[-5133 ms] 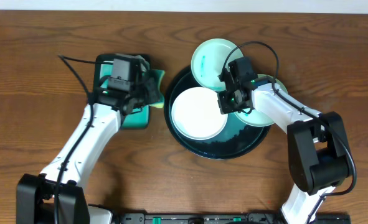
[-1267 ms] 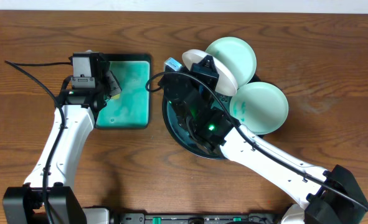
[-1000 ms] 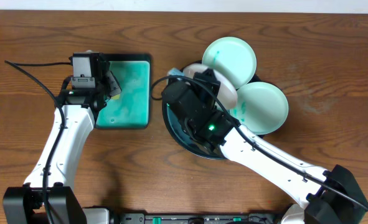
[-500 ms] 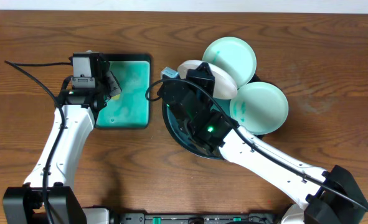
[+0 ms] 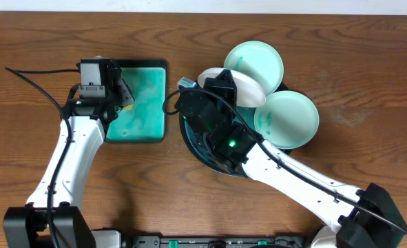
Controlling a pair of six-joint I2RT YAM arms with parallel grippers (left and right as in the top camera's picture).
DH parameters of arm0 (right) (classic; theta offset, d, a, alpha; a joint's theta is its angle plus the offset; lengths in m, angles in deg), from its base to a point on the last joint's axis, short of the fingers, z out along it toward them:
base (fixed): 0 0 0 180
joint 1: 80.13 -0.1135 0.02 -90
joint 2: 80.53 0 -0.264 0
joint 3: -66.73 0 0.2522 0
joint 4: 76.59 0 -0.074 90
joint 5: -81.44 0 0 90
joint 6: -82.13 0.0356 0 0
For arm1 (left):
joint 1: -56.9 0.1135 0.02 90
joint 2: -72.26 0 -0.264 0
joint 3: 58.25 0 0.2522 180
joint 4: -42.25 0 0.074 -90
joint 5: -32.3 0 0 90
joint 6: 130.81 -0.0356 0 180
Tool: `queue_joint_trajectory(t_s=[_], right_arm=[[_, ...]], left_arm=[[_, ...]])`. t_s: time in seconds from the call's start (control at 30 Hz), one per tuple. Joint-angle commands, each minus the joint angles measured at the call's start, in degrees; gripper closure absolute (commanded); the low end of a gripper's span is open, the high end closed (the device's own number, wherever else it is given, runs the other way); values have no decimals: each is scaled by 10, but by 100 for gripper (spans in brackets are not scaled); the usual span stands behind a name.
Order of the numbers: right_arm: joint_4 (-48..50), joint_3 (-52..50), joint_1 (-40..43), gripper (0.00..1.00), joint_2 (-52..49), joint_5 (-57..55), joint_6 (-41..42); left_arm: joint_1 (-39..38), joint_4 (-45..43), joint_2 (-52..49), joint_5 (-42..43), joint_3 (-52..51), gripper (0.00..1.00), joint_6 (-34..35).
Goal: Clean dirty plates on tray and stack at the side
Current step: 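Carry the white plate right and set it on the table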
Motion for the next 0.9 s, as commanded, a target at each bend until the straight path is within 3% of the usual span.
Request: queue_joint_trajectory(t_s=[0.0, 0.2, 0.4, 0.6, 0.87], right_arm=[[-8, 5, 21, 99, 7, -3, 110], [-48, 5, 114, 99, 7, 137, 378], [-103, 5, 255, 99, 7, 492, 585], [-112, 5, 417, 99, 7, 779, 676], [-118, 0, 584, 99, 7, 821, 706]], left_arm=[[3, -1, -4, -3, -5, 93, -10], [3, 0, -4, -3, -5, 93, -10], [3, 0, -4, -3, -5, 93, -10], [3, -1, -4, -3, -5, 93, -10], [3, -1, -4, -3, -5, 93, -10]])
